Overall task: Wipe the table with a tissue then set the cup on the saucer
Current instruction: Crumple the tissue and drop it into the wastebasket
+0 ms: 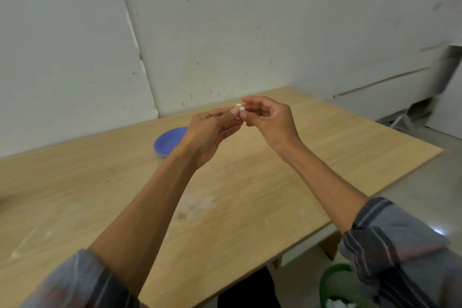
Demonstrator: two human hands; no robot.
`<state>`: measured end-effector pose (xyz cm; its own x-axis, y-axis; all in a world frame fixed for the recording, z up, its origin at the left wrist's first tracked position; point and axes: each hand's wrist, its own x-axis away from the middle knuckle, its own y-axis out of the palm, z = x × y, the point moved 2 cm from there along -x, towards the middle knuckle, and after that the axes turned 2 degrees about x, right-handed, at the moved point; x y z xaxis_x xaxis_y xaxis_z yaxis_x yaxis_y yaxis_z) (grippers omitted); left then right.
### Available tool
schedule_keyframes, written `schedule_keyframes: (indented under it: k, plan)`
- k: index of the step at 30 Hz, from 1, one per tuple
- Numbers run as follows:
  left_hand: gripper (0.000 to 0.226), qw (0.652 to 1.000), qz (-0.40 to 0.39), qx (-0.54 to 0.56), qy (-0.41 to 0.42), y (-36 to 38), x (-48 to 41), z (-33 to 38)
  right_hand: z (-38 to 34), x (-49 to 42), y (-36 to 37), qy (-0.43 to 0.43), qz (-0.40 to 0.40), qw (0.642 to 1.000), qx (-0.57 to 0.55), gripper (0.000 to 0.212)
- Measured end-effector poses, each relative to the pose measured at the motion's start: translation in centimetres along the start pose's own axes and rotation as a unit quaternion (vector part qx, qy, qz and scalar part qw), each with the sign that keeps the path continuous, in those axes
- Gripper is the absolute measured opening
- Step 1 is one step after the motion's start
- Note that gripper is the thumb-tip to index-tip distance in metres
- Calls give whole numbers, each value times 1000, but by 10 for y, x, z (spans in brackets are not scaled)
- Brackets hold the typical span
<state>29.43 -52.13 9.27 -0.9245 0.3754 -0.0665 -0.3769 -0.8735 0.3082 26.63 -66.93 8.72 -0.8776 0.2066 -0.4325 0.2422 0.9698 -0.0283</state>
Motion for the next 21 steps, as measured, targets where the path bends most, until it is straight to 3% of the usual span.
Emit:
schedule_keyframes:
  k: [6, 13, 17, 21]
  plan:
    - [13, 998, -45, 18, -38, 66, -15, -33, 8, 17, -71, -23, 85, 993, 75, 26]
    - [12, 996, -80, -40, 2, 117, -19, -64, 28, 38, -126, 22, 161, 986, 25, 7]
    - [12, 997, -69, -31, -12, 131, -26, -80, 36, 48, -146, 29, 129, 991, 3, 12]
    - [14, 989, -119, -10, -82, 144, -31, -92, 38, 58, -167, 9, 97, 995, 10, 18]
